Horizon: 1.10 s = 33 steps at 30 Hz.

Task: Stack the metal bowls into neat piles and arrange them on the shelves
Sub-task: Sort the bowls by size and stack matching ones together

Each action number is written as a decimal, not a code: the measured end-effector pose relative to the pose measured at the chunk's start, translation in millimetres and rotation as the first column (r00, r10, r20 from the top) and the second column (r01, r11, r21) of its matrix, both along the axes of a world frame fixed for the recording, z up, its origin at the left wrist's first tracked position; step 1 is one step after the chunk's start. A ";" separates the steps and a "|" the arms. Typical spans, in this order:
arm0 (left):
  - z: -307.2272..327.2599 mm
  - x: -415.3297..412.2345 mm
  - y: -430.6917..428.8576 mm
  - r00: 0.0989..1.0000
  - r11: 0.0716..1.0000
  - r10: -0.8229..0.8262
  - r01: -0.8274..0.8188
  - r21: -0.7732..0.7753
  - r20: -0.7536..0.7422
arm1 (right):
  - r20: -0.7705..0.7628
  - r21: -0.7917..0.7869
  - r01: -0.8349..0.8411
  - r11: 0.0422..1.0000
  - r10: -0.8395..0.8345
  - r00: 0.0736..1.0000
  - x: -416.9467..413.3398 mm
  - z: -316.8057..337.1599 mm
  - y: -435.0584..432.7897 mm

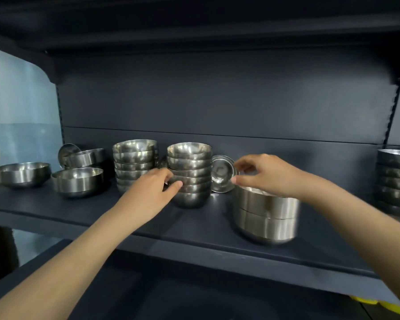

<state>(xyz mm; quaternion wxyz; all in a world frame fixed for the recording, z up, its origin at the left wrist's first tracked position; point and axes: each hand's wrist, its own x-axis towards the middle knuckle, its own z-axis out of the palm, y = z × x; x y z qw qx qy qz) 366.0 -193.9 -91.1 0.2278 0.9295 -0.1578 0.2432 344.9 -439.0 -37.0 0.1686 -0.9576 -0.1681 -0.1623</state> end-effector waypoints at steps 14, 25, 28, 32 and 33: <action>-48.1 112.1 23.6 0.906 0.897 -0.354 0.257 -0.359 -0.235 | -0.446 0.183 0.049 0.982 0.038 0.894 117.7 10.3 24.9; -65.5 140.0 5.5 0.856 0.773 -0.483 0.320 -0.548 -0.182 | -0.427 0.522 -0.023 0.853 0.285 0.858 153.9 -10.6 34.3; -68.6 137.5 1.4 0.870 0.778 -0.466 0.318 -0.542 -0.158 | -0.395 0.542 -0.025 0.840 0.281 0.875 158.1 -15.0 34.6; -69.9 137.4 -0.1 0.880 0.780 -0.457 0.327 -0.533 -0.128 | -0.397 0.563 -0.027 0.826 0.299 0.868 162.9 -18.1 30.3; -69.5 137.6 -0.4 0.882 0.782 -0.454 0.325 -0.533 -0.129 | -0.397 0.564 -0.027 0.825 0.299 0.868 163.7 -18.7 29.0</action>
